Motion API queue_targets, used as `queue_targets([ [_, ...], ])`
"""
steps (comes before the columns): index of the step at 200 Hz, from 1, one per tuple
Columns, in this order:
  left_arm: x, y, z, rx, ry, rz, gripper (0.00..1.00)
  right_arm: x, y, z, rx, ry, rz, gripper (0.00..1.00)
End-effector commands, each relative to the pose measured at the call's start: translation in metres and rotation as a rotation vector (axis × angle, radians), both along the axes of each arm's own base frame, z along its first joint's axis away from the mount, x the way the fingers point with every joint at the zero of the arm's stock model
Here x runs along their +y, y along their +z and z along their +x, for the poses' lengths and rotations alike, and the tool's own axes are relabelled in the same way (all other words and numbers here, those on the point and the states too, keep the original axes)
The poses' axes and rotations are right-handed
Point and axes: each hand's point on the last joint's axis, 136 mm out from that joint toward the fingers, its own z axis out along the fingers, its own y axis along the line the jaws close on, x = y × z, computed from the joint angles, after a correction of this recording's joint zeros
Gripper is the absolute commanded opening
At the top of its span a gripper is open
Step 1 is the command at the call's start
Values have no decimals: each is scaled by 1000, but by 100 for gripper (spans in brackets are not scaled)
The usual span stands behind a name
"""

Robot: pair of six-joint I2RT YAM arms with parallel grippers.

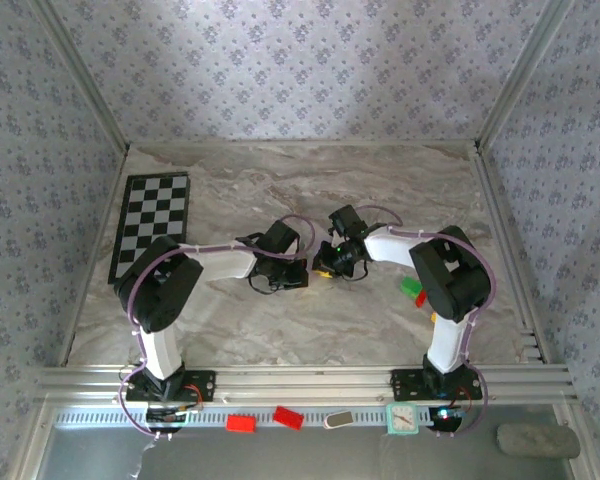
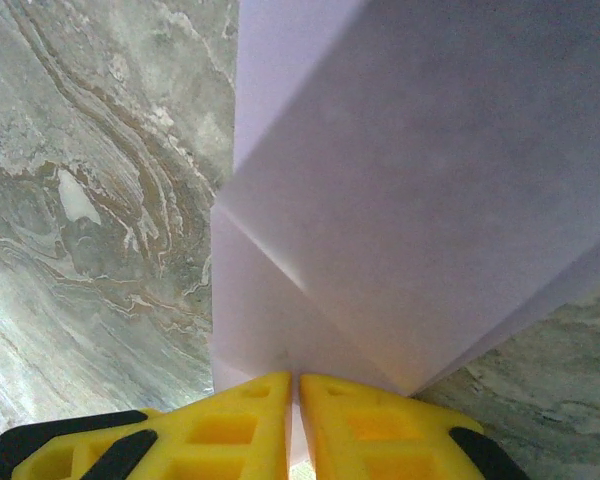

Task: Fold a paper plane with a square sheet of paper (pick it up from the middle)
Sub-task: Fold the wing for the fifth time at the center of the table.

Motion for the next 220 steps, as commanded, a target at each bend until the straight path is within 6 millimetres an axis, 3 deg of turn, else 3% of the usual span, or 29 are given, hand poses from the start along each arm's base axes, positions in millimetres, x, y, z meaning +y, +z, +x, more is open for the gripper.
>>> queue_targets([
  [1,31,-15,-34,101,-40,147,0,-42,-51,-26,120,-34,-225,16],
  [31,30,-5,-31,81,-41,143,0,-41,-50,-27,123,-33,-218,16],
  [62,8,23,-12,2,-27,37,0,-38,-49,-27,128,-34,-205,16],
  [83,-3,28,-3,-15,-8,-4,0,-38,-50,-27,128,-34,-205,16],
  [143,-8,5,-5,35,-15,54,0,-39,-52,-29,137,-36,-206,16],
  [220,35,-23,-46,125,-55,204,0,-42,-56,-31,150,-33,-220,16],
])
